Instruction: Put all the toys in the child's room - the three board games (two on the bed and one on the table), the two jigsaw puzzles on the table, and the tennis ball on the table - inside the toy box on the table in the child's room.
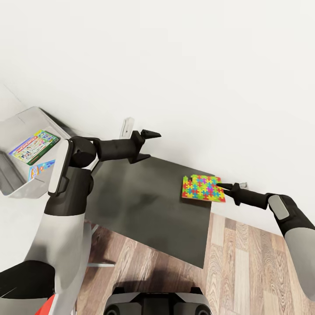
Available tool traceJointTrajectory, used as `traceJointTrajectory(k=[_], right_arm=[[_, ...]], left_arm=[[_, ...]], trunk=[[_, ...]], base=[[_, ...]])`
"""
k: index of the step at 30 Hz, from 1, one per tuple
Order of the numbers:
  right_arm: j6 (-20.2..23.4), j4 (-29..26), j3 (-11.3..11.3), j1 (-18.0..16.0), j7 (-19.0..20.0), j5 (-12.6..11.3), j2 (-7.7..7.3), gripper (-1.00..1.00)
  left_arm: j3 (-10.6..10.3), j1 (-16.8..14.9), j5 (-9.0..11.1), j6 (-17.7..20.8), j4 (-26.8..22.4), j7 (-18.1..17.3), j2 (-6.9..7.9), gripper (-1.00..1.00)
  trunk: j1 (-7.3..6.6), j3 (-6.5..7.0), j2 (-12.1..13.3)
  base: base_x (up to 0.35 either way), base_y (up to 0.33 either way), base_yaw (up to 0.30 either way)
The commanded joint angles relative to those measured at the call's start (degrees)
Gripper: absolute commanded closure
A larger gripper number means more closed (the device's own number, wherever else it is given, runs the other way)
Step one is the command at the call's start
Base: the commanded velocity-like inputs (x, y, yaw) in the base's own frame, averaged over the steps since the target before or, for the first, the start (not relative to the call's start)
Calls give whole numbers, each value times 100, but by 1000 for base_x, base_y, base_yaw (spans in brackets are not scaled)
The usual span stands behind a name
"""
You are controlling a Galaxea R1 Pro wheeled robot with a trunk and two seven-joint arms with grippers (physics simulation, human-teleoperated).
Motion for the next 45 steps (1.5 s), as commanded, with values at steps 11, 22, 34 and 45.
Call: traceJointTrajectory(k=[11,22,34,45], right_arm=[[302,-67,-18,-7,41,63,-146,100],[302,-114,-17,-4,44,63,-157,100],[302,-1528,-10,660,539,79,-164,100],[302,-3241,-69,1541,755,48,-160,100]], left_arm=[[6,9,48,22,29,54,-2,-100],[3,59,36,27,1,71,14,-100],[9,274,36,85,-201,92,86,-100],[17,533,39,265,-316,42,79,-100]], trunk=[[3,-8,-9],[3,-8,-9],[3,-8,-9],[3,-8,-9]], base=[[0,0,0],[0,0,0],[0,0,0],[0,0,0]])
